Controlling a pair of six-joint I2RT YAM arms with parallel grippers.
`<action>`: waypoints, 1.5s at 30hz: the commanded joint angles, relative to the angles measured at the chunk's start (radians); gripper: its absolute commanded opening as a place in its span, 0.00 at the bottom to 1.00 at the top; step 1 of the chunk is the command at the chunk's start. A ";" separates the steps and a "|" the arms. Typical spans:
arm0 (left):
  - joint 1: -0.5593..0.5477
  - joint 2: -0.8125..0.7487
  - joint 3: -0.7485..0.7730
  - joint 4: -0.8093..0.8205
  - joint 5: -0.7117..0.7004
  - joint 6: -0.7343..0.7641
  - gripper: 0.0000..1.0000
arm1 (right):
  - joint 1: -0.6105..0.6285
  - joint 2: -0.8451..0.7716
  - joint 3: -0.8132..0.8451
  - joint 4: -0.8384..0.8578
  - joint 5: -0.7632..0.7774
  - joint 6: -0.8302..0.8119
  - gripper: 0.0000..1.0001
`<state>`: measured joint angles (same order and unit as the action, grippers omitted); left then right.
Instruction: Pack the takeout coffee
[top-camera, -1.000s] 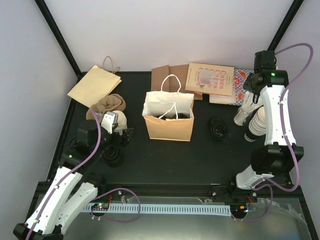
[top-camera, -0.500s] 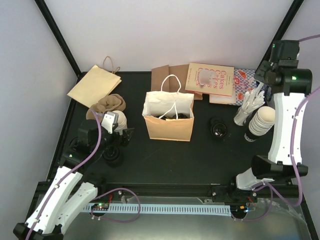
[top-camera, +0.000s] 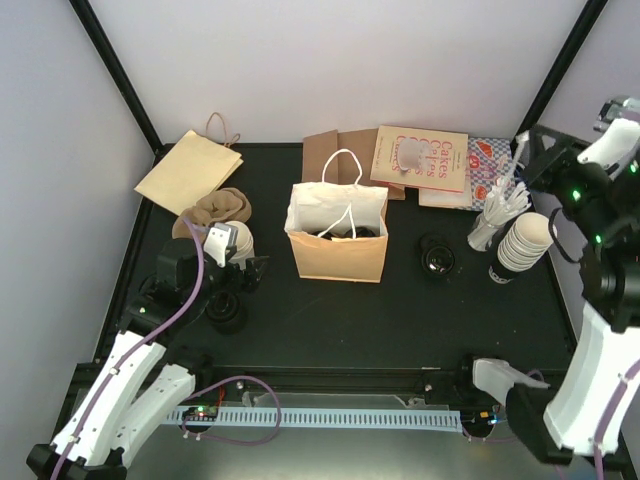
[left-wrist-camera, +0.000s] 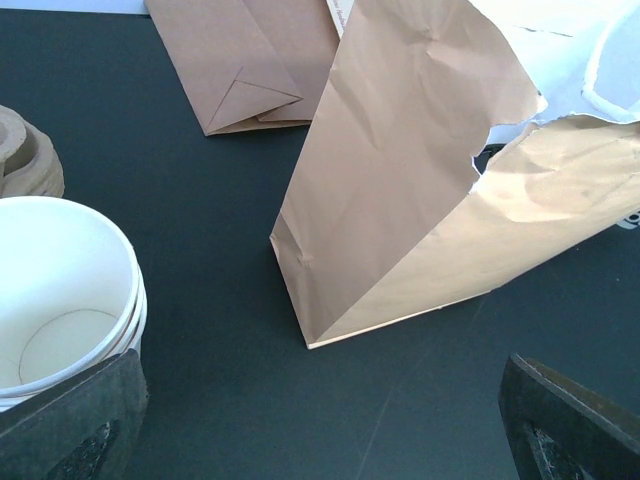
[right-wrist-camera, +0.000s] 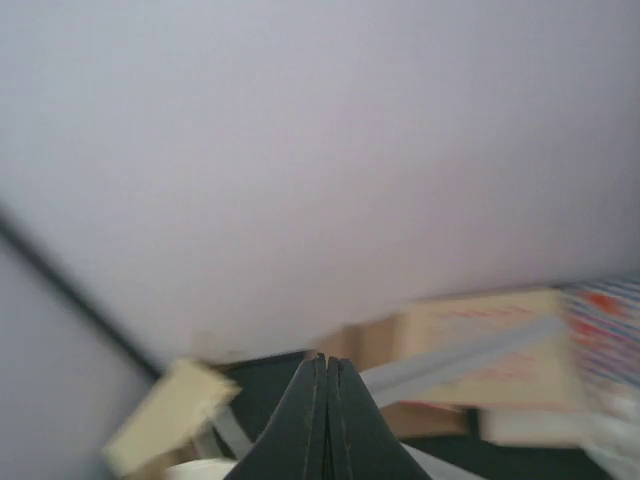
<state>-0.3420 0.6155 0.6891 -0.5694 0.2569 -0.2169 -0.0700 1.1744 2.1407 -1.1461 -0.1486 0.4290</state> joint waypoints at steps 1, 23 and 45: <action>-0.002 0.006 0.010 0.009 -0.009 0.015 0.99 | -0.004 -0.101 -0.150 0.339 -0.548 0.080 0.01; -0.003 0.001 0.009 0.008 -0.015 0.010 0.99 | 0.212 0.135 -0.195 0.619 -0.970 0.282 0.01; -0.076 0.096 0.012 0.028 0.121 0.011 0.99 | 0.366 0.163 -0.398 0.374 -0.785 0.045 0.01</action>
<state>-0.3717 0.6827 0.6884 -0.5652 0.3218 -0.2169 0.2569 1.3243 1.7367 -0.7883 -0.9840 0.4904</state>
